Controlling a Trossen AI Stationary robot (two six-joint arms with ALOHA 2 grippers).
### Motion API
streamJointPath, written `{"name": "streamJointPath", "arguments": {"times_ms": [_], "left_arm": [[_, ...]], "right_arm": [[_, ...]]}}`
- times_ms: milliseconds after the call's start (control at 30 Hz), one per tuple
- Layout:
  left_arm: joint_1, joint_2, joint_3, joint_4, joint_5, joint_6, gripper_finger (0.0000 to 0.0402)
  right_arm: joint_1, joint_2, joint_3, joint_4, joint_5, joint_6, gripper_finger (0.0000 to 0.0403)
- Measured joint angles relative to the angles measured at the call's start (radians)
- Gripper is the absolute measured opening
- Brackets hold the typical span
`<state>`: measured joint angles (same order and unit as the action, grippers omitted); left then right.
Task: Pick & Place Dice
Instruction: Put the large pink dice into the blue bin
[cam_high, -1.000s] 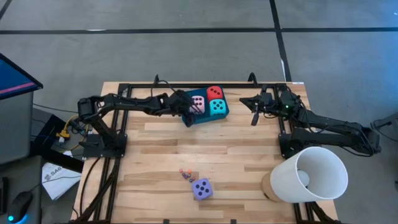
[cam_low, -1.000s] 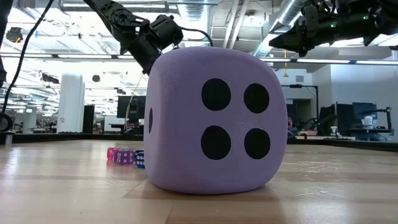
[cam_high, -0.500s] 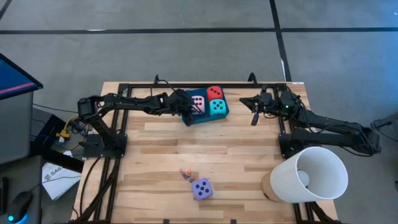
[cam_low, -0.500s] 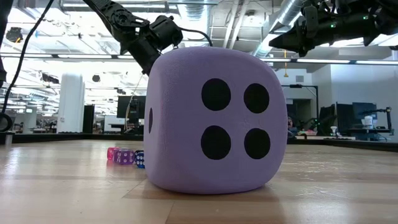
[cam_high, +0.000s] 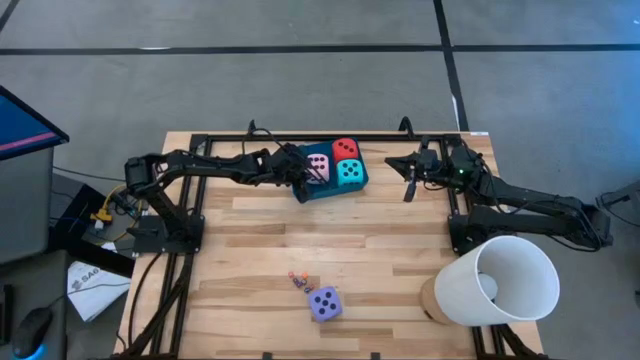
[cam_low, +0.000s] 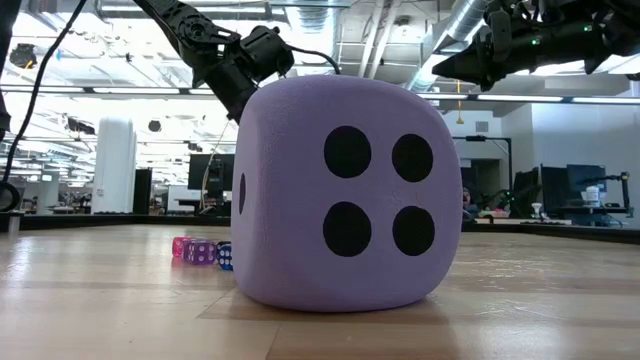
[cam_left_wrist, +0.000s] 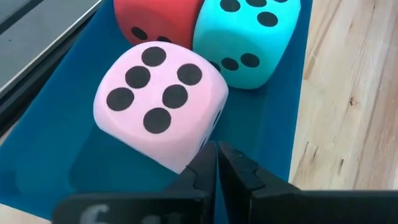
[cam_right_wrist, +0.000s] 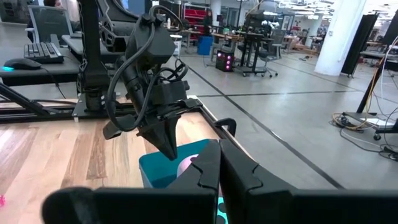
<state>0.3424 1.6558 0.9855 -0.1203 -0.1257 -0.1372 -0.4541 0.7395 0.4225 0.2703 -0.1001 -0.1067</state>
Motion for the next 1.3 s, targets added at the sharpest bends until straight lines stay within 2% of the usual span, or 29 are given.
{"name": "streamJointPath", "arguments": {"times_ms": [67, 233, 967, 1167, 1300], "left_arm": [[0.000, 0.000, 0.000, 0.008, 0.004, 0.002, 0.0002], [-0.003, 0.000, 0.000, 0.058, 0.089, 0.024, 0.0000], [-0.027, 0.000, 0.060, -0.013, 0.068, 0.071, 0.0000], [-0.056, 0.020, 0.060, 0.049, 0.064, 0.045, 0.0000], [-0.079, 0.076, 0.060, 0.141, 0.065, 0.051, 0.0000]], "right_arm": [[0.000, 0.000, 0.000, 0.000, 0.000, -0.005, 0.0000], [0.000, 0.000, 0.000, 0.001, 0.000, -0.009, 0.0000], [0.000, 0.001, 0.001, 0.016, 0.000, -0.008, 0.0000], [0.000, 0.001, 0.001, 0.016, 0.000, -0.008, 0.0000], [0.000, 0.001, 0.001, 0.018, 0.000, -0.006, 0.0000]]}}
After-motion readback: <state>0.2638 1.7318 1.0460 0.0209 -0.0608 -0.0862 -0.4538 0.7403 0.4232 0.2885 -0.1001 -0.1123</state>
